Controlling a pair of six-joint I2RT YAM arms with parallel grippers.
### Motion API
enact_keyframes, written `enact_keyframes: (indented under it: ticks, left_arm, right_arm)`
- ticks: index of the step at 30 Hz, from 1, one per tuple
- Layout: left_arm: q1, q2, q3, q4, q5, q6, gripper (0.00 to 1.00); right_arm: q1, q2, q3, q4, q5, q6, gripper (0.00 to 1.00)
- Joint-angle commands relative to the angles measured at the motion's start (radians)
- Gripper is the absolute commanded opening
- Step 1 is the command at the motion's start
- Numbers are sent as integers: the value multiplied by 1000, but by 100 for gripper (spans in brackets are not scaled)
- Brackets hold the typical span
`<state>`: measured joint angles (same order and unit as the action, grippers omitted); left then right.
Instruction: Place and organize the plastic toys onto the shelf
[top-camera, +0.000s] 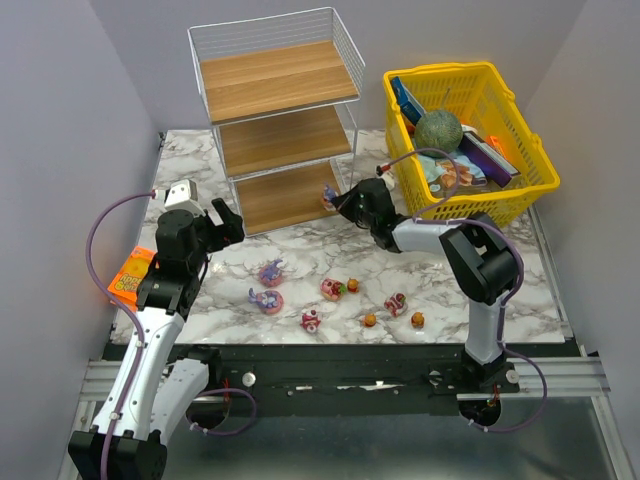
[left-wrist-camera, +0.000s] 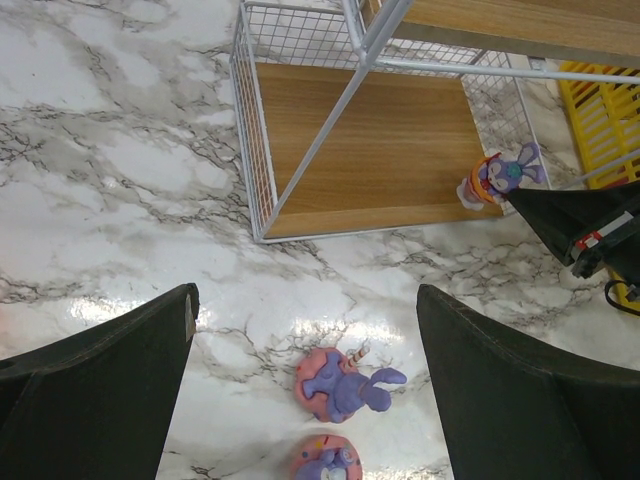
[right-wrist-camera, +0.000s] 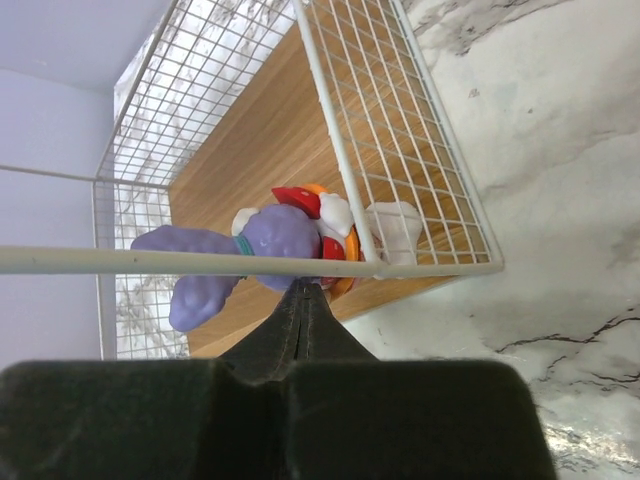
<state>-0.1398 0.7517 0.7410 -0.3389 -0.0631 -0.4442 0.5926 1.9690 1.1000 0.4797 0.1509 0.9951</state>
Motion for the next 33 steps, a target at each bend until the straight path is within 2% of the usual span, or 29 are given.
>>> enact_keyframes:
  ticks: [1, 17, 26, 33]
  left_arm:
    - [-4, -5, 1, 5, 23, -11, 99]
    - [-4, -18, 6, -17, 8, -5, 99]
    - [-4, -14, 0, -14, 8, -8, 99]
    - [-4, -17, -5, -12, 3, -7, 99]
  right_arm:
    - [26, 5, -12, 17, -17, 43, 1]
    - [32, 102, 69, -30, -37, 146, 1]
    - [33, 140, 112, -56, -33, 142, 1]
    - [29, 122, 86, -96, 30, 135, 1]
